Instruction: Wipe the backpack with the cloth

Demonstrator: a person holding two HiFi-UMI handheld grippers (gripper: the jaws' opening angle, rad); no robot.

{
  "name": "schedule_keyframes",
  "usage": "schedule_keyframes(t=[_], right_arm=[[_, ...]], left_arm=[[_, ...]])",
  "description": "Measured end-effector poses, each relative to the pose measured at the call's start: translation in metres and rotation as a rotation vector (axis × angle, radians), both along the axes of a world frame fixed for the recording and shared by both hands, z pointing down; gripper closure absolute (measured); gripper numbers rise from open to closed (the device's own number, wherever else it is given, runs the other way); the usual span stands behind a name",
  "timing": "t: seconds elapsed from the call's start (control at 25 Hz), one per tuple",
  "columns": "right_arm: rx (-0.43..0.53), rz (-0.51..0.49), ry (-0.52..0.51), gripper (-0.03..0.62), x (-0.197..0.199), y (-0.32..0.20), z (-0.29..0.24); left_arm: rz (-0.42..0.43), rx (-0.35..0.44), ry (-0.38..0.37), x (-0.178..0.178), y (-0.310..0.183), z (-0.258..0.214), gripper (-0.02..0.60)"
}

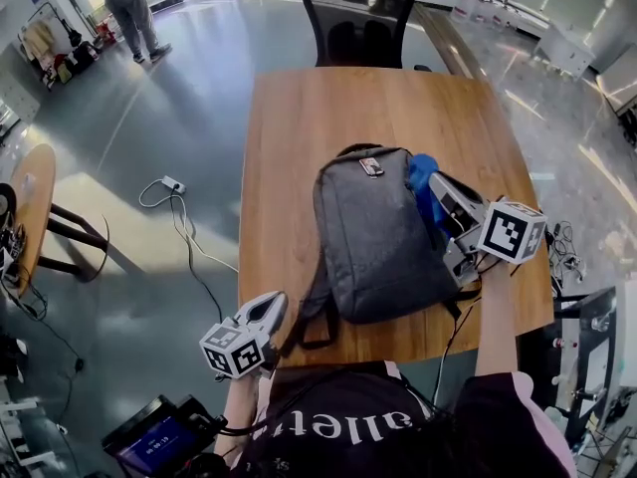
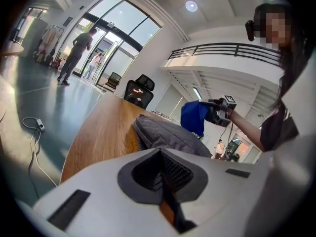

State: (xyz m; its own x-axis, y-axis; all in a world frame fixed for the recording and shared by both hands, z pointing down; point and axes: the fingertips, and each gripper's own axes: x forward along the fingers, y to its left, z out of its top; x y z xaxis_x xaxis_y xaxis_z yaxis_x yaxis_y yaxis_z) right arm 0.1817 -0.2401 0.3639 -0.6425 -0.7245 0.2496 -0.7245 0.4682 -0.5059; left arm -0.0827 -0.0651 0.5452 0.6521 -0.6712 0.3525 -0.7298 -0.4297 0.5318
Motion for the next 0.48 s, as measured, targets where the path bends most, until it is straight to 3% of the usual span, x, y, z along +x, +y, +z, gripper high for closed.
schedule_keyframes(t=[0.12,0.28,0.48], right_arm=[[0.026,-0.126,-0.033,0.563,-0.070,-0.010,-0.011],[-0.023,-0.220,-0.035,0.563,-0.137,-0.025,0.011],[-0.153,-0.278,0.042,0.563,-0.175,-0.032,0.073]], left_arm=[[-0.015,0.002,0.005,-0.004,0.001,0.002,0.581],[-0.041,0.005,0.013,-0.009,0.001,0.005,0.581],[-0.074,0.005,0.021,-0.020,0.001,0.009,0.581]])
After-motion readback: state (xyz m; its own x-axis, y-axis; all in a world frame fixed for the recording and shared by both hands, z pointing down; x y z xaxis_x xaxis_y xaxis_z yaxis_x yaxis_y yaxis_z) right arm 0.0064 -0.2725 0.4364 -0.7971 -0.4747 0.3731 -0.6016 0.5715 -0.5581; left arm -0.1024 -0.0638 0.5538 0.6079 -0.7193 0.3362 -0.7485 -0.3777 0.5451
